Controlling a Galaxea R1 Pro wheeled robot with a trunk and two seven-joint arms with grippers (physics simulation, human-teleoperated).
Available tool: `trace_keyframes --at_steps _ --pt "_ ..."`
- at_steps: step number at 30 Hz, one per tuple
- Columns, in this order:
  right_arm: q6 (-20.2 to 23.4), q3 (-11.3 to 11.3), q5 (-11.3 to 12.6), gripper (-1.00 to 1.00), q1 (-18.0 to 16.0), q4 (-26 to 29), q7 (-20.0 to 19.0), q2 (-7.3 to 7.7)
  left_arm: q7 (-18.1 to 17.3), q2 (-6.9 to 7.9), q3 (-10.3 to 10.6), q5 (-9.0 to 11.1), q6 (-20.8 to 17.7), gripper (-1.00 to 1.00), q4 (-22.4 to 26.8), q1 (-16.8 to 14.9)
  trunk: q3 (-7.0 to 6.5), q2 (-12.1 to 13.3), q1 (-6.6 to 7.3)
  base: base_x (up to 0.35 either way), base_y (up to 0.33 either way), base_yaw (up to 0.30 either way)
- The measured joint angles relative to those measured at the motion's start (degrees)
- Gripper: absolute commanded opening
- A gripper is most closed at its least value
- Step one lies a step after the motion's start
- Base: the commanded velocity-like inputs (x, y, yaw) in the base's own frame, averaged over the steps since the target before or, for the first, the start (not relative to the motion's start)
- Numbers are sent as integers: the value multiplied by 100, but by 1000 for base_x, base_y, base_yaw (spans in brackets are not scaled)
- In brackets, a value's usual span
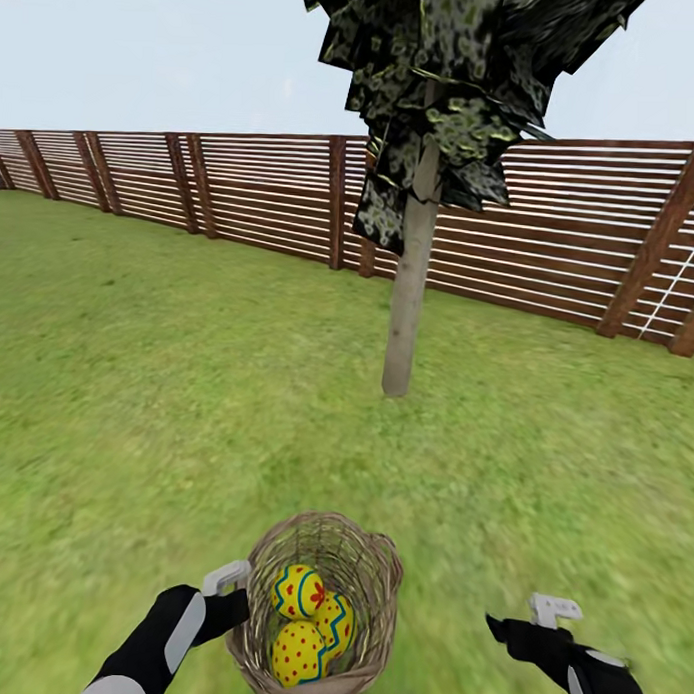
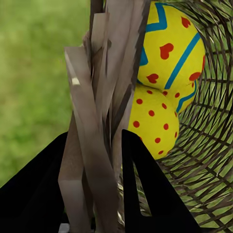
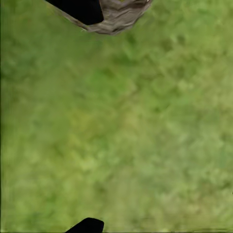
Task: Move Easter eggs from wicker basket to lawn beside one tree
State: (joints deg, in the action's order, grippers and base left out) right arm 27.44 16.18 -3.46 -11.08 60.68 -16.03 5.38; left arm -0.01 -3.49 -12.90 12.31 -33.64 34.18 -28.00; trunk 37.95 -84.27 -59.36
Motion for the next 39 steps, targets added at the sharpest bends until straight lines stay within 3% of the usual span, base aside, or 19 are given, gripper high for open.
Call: trace_keyframes --at_steps 3,23,28,33,39 --pt "-102 -14 -141 100 0 -97 17 -7 -2 -4 -1 16 -1 -100 0 0 -54 120 66 323 0 0" --pt "-120 -25 -151 100 -1 -287 18 -15 -7 -25 -1 14 6 -100 -27 0 -413 923 505 323 0 0" --pt "-728 -19 -155 100 0 -716 25 -20 -7 -31 0 17 6 -100 -44 0 -503 1123 615 323 -13 0" --pt "-754 -18 -154 100 -1 -734 22 -22 -5 -39 7 25 9 -100 -70 0 -593 1324 725 281 -165 0" --pt "-754 -18 -155 100 -1 -733 23 -23 -4 -23 2 8 8 -100 -48 0 -594 1326 725 272 -184 0"
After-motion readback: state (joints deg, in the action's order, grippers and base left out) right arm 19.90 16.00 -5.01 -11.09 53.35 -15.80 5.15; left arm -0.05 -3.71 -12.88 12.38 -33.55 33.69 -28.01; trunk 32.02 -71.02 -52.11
